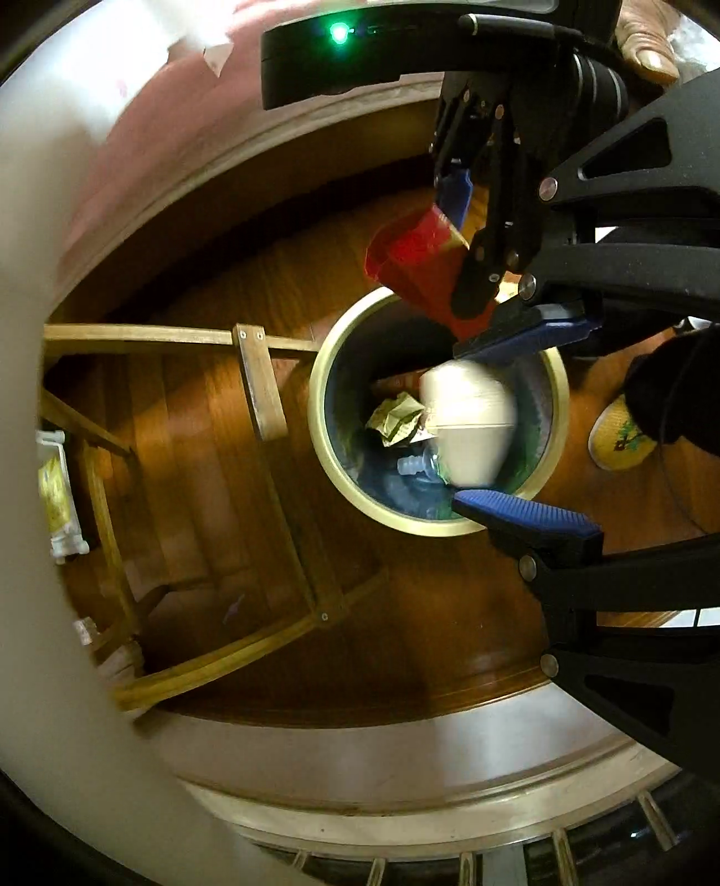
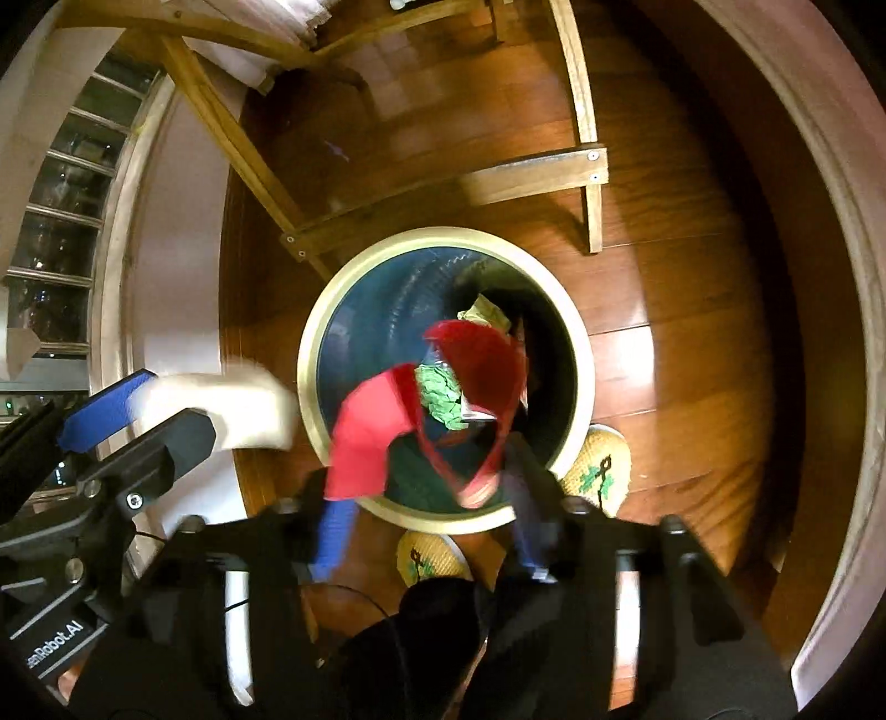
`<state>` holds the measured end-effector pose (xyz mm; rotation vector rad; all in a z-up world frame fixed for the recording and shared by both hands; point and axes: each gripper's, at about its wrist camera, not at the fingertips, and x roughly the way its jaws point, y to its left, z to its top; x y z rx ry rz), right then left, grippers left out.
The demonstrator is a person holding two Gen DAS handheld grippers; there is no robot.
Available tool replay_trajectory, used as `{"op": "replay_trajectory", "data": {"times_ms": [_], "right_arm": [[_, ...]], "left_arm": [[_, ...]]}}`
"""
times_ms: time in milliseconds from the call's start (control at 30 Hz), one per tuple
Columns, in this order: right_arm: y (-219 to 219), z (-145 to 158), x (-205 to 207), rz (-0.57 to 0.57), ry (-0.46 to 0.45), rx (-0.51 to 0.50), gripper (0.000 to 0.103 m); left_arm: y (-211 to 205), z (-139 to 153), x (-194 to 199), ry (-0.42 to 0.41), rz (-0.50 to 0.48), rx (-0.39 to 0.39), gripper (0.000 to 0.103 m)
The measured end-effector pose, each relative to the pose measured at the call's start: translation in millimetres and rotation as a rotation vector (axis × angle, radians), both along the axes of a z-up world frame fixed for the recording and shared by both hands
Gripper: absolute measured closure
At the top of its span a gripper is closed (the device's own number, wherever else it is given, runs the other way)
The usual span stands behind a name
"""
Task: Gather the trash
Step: 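Carry the beige paper and red box down over the bin and release both, then raise both open tools back toward the table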
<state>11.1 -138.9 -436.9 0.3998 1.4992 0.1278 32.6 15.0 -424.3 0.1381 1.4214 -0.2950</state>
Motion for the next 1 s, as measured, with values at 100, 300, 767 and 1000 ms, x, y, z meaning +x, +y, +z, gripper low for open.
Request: {"op": "replay_trajectory", "data": {"times_ms": [100,300,767,1000], "right_arm": [[-1,-10,5,-0.009,-0.002,-0.004,0.048],[-8,-1,12,-0.021,-0.017,-0.012,0.045],[-8,124,13,-0.014,-0.129,-0.026,0.044],[0,203,-3,-0.017,-0.184,-0.019,0.044]], "left_arm": [[-2,-8,6,-0.005,0.024,0.015,0.032],[6,3,11,-0.038,0.056,0.031,0.022],[29,135,-2,-0.146,0.124,-0.004,0.021],[42,228,-18,-0.221,0.116,-0.028,0.021]]}}
